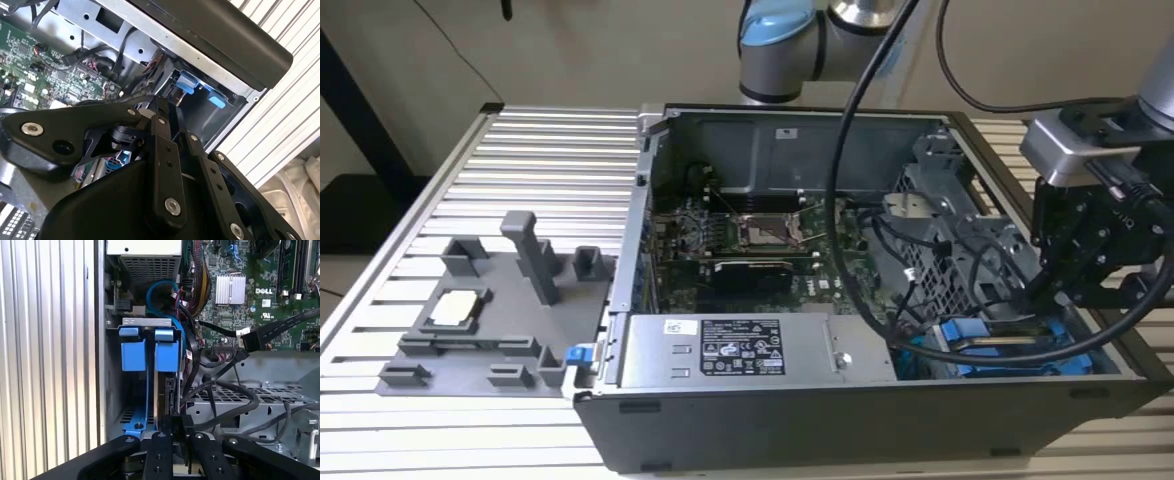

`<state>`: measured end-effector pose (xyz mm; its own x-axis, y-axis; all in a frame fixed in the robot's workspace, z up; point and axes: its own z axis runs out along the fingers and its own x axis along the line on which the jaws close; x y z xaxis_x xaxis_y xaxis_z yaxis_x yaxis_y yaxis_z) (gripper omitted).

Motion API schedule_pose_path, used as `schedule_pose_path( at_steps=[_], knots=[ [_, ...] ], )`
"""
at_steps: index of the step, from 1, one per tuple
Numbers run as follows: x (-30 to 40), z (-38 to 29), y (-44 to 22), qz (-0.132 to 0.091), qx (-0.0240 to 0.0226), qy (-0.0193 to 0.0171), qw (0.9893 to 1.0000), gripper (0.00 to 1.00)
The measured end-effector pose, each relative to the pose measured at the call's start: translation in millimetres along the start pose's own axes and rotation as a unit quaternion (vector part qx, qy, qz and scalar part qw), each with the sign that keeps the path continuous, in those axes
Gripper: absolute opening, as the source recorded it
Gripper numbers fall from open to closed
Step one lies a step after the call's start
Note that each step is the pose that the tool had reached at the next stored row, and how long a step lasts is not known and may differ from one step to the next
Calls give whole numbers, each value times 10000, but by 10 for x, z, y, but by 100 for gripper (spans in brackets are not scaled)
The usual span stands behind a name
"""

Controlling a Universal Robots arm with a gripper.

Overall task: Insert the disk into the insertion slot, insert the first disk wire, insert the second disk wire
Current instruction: 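Insert the first disk wire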

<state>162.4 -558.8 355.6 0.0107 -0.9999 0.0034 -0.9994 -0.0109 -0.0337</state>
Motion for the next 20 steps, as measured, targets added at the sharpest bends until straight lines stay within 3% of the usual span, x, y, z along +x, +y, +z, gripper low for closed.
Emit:
schedule_pose_path(
  at_steps=[11, 20],
  knots=[
    [21, 92, -17, 18, -14, 0, 10000, 19],
    [22, 116, -18, 29, -15, -1, 10000, 19]
  ],
)
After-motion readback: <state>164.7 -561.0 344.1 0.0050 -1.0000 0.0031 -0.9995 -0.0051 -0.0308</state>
